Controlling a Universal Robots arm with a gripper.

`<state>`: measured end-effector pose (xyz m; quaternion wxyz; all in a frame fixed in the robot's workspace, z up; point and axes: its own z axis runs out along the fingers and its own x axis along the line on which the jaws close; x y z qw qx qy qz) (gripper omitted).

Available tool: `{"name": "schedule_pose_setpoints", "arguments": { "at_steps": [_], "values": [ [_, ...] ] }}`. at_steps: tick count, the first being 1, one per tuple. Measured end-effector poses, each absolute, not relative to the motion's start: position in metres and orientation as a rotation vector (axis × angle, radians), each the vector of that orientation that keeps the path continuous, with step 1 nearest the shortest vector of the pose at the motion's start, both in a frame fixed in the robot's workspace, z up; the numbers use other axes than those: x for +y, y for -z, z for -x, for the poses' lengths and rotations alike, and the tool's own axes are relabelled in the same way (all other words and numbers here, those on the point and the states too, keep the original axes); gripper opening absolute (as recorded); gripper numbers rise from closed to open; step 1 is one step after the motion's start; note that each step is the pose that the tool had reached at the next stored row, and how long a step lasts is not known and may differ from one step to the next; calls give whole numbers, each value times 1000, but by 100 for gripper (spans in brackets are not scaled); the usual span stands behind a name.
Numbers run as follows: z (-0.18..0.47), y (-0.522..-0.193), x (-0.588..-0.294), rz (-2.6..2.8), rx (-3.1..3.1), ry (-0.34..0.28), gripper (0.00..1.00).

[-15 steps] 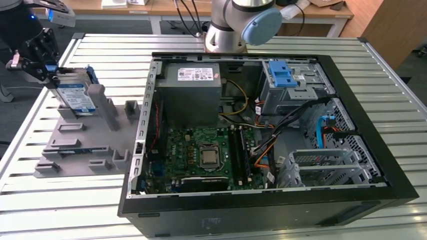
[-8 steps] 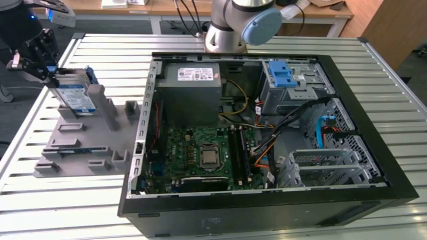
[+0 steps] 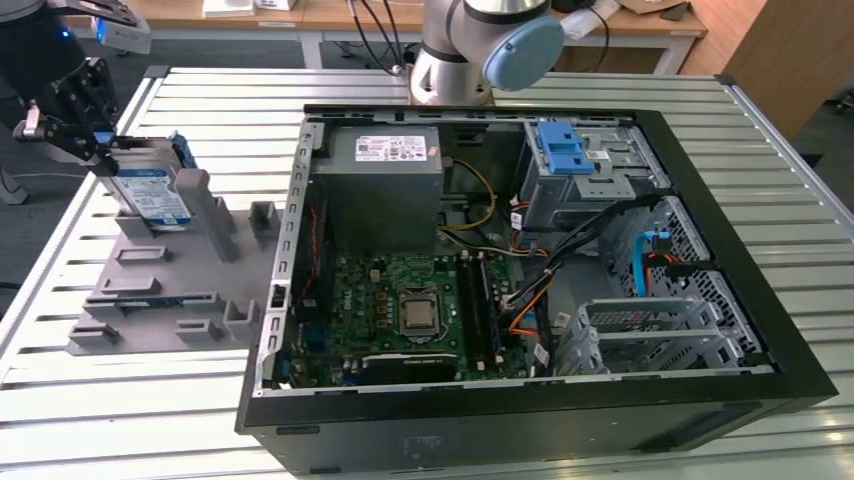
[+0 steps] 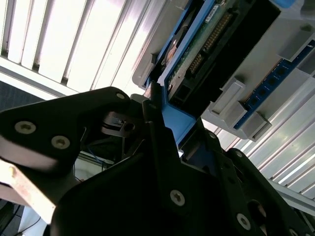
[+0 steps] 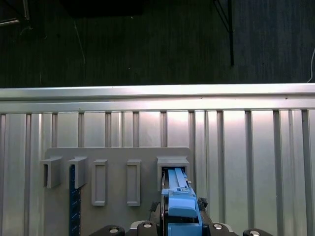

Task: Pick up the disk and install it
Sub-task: 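Pick up the disk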

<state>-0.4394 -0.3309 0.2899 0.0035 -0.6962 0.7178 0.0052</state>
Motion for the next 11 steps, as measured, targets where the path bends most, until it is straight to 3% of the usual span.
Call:
{"name": "schedule_pose_setpoints", "arguments": {
  "at_steps": [11],
  "values": [
    [439,-295,-331,2183,2250,-16,36]
  ]
}}
